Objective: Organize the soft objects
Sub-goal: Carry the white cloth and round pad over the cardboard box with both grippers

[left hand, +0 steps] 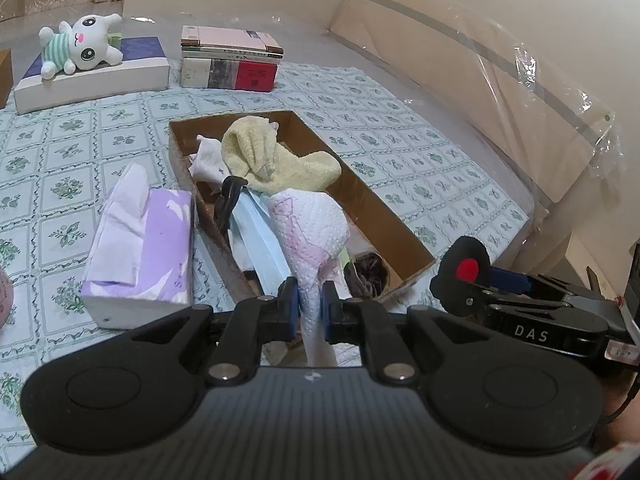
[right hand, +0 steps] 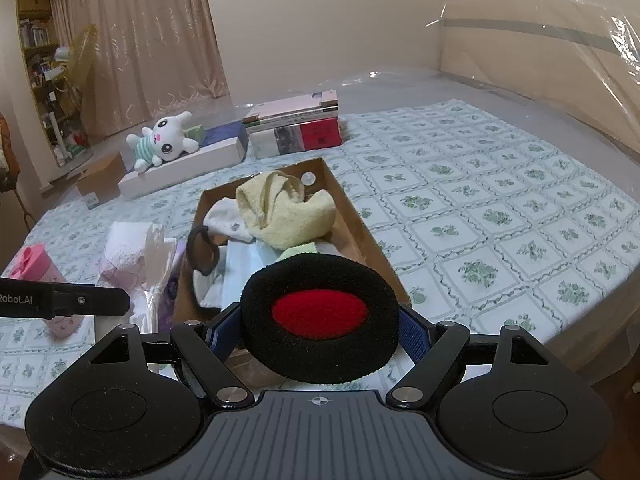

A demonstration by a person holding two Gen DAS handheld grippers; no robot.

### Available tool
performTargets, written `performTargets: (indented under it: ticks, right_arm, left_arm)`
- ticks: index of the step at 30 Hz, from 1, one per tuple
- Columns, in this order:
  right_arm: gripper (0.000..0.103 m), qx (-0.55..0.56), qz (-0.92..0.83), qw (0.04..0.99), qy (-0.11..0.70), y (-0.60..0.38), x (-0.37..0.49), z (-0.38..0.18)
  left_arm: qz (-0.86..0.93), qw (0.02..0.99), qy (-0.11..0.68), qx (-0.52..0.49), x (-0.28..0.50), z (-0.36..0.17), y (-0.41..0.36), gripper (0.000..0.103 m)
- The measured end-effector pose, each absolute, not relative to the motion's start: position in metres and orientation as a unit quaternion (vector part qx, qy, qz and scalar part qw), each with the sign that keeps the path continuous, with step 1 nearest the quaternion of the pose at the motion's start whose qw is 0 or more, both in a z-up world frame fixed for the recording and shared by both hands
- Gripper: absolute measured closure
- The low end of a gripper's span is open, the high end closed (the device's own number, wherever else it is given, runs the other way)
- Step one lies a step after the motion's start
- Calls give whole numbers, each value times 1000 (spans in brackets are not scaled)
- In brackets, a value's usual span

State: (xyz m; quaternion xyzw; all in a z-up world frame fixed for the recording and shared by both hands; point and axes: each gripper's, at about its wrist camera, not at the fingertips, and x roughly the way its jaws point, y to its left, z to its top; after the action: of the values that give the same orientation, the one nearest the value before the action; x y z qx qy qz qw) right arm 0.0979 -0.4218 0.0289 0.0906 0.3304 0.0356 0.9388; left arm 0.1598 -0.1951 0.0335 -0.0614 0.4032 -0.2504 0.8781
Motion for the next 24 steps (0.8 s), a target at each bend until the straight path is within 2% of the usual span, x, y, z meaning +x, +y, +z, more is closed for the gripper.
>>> performTargets:
  ticks: [24]
  right_arm:
    - [24, 34, 53, 943, 326, -440, 169, 36]
  left_arm:
    - [-235, 879, 409, -65, 240, 32, -218, 93]
